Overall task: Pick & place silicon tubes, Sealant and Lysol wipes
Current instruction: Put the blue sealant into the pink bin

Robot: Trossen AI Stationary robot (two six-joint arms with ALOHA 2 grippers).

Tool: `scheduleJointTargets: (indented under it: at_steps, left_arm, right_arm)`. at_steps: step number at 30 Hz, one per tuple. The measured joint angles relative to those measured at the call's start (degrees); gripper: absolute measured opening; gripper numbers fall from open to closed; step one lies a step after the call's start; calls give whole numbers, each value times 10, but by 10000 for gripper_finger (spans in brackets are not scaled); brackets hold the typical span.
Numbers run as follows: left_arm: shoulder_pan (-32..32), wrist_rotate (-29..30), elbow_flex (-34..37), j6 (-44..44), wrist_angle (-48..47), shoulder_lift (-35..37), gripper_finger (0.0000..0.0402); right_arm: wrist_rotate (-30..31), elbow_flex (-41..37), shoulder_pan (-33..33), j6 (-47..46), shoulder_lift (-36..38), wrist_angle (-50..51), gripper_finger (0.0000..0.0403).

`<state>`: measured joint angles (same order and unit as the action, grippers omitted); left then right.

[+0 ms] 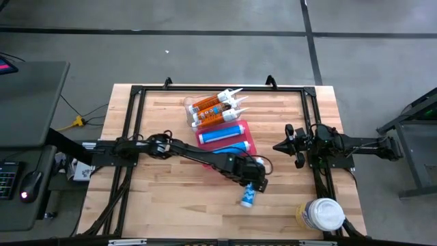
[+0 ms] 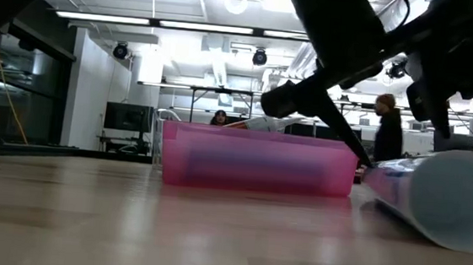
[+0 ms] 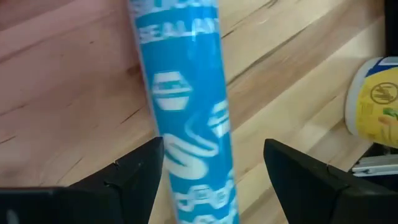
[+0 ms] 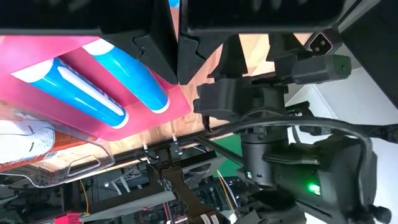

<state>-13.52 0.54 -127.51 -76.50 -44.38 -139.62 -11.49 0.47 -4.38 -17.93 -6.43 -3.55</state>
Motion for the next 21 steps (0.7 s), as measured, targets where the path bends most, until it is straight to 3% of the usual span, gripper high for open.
scheduleJointTargets:
  at_steps: [9,21]
  left_arm:
    - [0,0,-52,17,-3,-45,271]
    - [-5,-32,-52,17,7,-74,271]
  right_arm:
    - [0,0,0,0,0,-1,1]
    - [0,0,0,0,0,-1,1]
